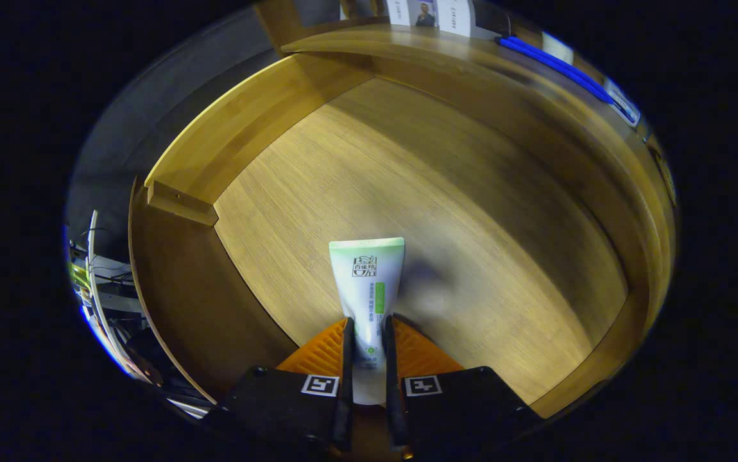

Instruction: Pull open the drawer, take out the items inside it, and place them on the countertop above the cabinet.

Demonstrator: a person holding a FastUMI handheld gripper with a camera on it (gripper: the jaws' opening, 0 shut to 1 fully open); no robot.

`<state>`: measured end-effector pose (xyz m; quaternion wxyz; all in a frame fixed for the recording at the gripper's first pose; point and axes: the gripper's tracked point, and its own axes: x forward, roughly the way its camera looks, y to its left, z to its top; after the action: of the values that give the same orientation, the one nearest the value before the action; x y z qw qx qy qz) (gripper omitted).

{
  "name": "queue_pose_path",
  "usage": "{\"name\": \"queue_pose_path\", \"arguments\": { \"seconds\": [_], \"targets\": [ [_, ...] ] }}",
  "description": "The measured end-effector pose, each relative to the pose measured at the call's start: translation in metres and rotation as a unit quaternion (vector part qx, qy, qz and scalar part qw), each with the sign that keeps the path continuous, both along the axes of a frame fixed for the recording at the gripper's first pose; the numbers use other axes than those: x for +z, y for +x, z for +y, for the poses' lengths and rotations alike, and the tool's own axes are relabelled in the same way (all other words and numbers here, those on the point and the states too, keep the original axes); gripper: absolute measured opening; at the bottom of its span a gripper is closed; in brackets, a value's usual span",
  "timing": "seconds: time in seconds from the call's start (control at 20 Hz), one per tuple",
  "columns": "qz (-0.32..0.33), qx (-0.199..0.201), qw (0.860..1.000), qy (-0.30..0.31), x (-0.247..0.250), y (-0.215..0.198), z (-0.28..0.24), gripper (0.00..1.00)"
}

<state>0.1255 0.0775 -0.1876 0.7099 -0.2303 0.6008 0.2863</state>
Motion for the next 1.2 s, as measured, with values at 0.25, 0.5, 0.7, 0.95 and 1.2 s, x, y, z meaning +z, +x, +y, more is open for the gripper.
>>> {"name": "queue_pose_path", "arguments": {
  "seconds": [0.25, 0.5, 0.7, 0.95, 1.2],
  "targets": [
    [-0.048, 0.014, 0.999, -0.003, 0.007, 0.01, -0.003, 0.23],
    [-0.079, 0.011, 0.997, 0.022, 0.03, 0.014, -0.002, 0.23],
    [-0.101, 0.004, 0.994, 0.051, 0.056, 0.017, 0.0, 0.23],
    [-0.133, -0.009, 0.987, 0.084, 0.094, 0.028, 0.0, 0.23],
    [-0.173, -0.057, 0.977, 0.113, 0.13, 0.058, -0.007, 0.23]
  ]
}}
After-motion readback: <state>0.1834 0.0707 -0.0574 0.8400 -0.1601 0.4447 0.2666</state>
